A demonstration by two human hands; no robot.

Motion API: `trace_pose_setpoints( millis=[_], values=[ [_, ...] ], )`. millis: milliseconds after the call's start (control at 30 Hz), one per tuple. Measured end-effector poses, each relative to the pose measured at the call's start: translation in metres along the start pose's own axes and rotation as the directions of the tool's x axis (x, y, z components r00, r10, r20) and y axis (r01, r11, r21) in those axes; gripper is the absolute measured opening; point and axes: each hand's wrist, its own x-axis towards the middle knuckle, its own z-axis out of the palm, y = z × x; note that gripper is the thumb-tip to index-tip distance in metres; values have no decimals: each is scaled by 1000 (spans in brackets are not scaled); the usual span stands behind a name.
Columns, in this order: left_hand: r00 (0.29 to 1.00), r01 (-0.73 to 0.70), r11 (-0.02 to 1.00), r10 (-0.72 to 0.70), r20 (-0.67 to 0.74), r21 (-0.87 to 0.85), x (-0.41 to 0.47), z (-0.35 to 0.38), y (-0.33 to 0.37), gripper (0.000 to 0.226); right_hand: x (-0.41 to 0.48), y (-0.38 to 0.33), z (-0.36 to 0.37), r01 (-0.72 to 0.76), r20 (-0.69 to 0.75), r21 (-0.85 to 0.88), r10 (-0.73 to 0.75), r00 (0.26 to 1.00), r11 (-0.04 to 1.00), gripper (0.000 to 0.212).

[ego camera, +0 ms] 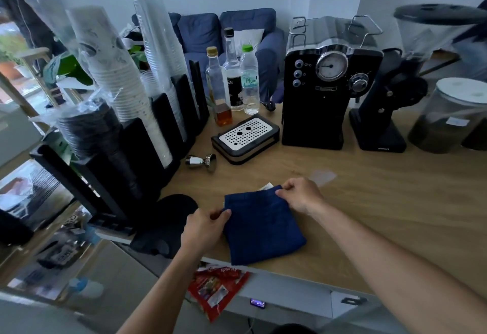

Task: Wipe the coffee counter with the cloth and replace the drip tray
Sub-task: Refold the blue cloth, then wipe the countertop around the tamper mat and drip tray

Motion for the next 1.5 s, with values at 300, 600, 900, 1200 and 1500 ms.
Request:
trace_pose_setpoints(
  millis=[300,600,900,1200,1500],
  values=[
    [984,-4,958,55,-170,288,2,16,6,31,-7,-1,21,180,-211,-131,-204,956,975,23],
    [945,-299,775,323,57,557,-17,42,-17,83,-46,28,51,464,222,-496,-409,885,734,76],
    [937,-302,796,350,7,524,-21,33,-24,81,-50,15,54,420,244,-576,-343,907,702,67],
    [925,-272,821,367,-99,501,-33,13,-51,70,-46,-15,100,384,206,-590,-328,922,710,83],
    [928,-317,805,372,-11,501,-23,14,-44,60,-50,-10,107,427,21,-406,-459,888,808,49]
  ],
)
